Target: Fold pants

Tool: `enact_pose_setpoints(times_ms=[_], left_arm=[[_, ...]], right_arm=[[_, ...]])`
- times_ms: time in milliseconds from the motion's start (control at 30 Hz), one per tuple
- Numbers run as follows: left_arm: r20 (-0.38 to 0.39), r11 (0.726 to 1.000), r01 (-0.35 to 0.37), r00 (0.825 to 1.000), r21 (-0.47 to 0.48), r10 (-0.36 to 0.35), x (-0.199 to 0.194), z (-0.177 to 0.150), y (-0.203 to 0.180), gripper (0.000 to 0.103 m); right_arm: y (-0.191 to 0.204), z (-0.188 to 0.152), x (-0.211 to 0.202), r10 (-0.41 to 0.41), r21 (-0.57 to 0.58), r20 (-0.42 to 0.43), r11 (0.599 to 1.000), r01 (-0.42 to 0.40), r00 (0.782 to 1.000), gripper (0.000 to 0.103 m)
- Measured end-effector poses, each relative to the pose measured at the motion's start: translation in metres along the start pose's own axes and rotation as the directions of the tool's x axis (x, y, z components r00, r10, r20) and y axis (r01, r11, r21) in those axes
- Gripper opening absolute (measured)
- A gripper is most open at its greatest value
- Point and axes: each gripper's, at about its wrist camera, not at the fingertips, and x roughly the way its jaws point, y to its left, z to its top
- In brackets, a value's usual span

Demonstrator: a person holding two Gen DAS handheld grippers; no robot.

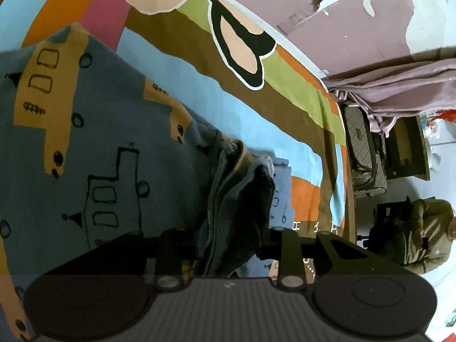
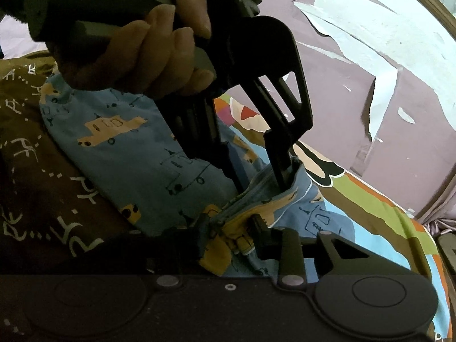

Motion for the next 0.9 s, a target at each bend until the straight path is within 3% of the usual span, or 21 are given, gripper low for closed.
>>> enact_pose_setpoints(times_ms=[167, 467, 667, 767, 833, 900], left_arm=[[-0.024, 0.996, 0.048, 0.998, -0.073, -0.05, -0.0011, 0.0003, 0.0002, 0.027], [-0.038, 0.99, 0.075, 0.996, -0.119, -0.08, 0.0053, -0.0008, -0.0041, 0.027], [-0.036, 0.982, 0.096, 0.994, -0.162, -0.103, 0.0074, -0.0035, -0.0049, 0.027], [-0.031, 0.98, 0.1, 0.994, -0.173, -0.107, 0.0079, -0.0046, -0.007, 0.027], [-0.03, 0.979, 0.106, 0.993, -0.175, -0.113, 0.0078, -0.005, -0.008, 0.027], [-0.029, 0.98, 0.107, 0.993, -0.169, -0.113, 0.0075, -0.0053, -0.0093, 0.027]], right_arm=[[-0.0017, -0.0016, -0.0017, 0.001, 0.009, 0.01, 1.0, -0.001, 1.0, 0.034], [-0.0068, -0.0021, -0.0043, -0.007, 0.048, 0.019, 0.999, 0.006, 1.0, 0.029], [-0.0031, -0.0025, -0.0028, -0.021, 0.038, 0.024, 0.999, 0.02, 0.999, 0.042], [-0.0025, -0.0025, -0.0022, -0.037, 0.038, 0.019, 0.999, 0.036, 0.999, 0.042], [-0.0035, -0.0025, -0.0019, -0.05, 0.044, 0.016, 0.998, 0.05, 0.999, 0.042], [-0.0042, -0.0025, -0.0024, -0.069, 0.049, 0.018, 0.996, 0.068, 0.997, 0.03]])
